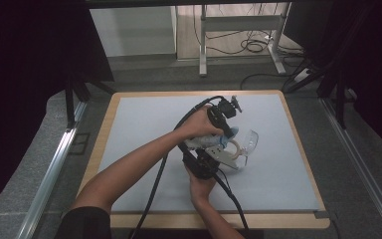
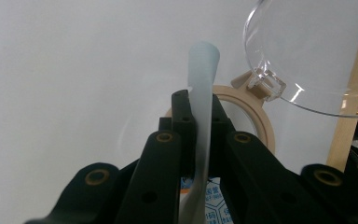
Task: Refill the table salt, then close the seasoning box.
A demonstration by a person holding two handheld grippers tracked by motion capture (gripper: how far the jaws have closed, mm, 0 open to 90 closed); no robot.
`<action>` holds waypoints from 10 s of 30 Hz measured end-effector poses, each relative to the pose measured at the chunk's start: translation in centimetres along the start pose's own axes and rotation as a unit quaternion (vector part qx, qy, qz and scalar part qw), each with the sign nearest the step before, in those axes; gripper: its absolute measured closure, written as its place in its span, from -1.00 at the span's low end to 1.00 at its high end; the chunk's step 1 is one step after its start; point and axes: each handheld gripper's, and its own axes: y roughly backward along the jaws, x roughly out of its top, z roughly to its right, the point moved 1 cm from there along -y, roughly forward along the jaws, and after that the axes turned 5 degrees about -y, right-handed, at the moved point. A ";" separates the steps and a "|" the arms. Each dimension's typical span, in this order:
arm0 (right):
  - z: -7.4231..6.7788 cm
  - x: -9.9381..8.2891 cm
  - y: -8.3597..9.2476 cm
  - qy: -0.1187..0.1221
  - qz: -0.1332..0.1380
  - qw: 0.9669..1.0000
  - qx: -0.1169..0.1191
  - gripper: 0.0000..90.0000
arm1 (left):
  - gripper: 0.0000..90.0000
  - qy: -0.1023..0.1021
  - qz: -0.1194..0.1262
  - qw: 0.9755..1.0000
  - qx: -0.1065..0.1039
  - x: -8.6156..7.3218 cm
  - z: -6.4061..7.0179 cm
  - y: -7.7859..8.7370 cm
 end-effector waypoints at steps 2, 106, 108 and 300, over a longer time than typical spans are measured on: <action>0.0 0.0 0.0 0.000 0.001 1.000 0.000 0.41 | 0.94 0.000 0.000 1.000 0.000 0.0 0.0 0.0; 4.6 -1.9 4.7 0.115 -0.211 0.969 -0.054 0.29 | 0.96 0.051 0.168 0.984 -0.031 -7.4 -0.9 4.7; 4.6 -1.9 4.6 0.115 -0.211 0.969 -0.055 0.29 | 0.97 0.051 0.168 0.984 -0.031 -7.5 -0.9 4.6; 13.2 10.7 11.8 0.080 -0.092 0.987 -0.106 0.99 | -0.14 0.216 0.273 0.924 0.161 -33.7 0.6 2.5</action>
